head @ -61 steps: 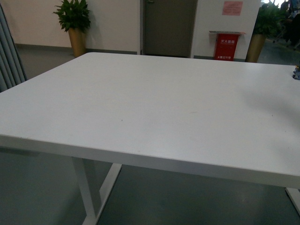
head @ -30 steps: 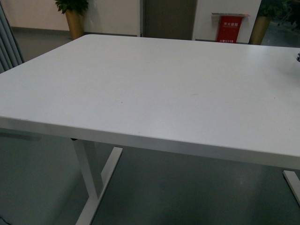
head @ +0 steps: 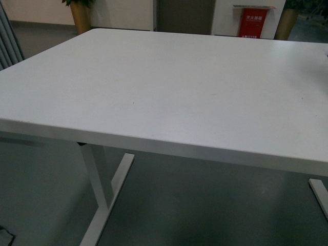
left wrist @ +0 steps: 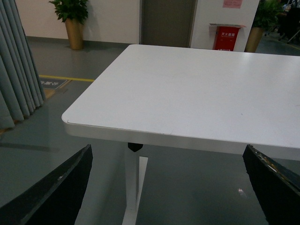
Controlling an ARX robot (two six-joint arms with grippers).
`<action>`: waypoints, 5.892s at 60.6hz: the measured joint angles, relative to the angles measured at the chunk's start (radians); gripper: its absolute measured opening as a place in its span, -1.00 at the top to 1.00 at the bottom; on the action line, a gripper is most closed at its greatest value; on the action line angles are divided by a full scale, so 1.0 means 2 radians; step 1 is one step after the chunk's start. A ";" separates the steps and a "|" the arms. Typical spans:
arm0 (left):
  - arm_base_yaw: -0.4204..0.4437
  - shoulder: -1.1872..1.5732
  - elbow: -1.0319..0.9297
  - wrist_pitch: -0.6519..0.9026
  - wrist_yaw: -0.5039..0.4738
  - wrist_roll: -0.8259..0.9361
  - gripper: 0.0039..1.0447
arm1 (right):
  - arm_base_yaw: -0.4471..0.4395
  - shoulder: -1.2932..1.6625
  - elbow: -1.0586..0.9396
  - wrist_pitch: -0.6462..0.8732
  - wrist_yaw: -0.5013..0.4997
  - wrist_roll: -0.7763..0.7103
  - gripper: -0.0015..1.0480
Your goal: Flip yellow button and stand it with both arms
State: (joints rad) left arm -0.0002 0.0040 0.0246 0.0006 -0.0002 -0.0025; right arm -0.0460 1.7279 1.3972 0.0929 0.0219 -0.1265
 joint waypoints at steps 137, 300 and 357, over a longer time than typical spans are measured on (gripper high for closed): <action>0.000 0.000 0.000 0.000 0.000 0.000 -0.89 | -0.117 0.108 0.048 0.040 -0.090 0.013 0.28; 0.000 0.000 0.000 0.000 0.000 0.000 -0.89 | -0.132 0.241 0.204 -0.056 -0.070 -0.029 -0.87; 0.000 0.000 0.000 0.000 0.000 0.000 -0.89 | -0.121 -0.226 -0.221 0.140 -0.149 0.072 -0.19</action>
State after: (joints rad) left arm -0.0002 0.0040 0.0246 0.0006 0.0002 -0.0025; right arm -0.2874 1.2766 0.9558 0.3733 -0.2760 0.0181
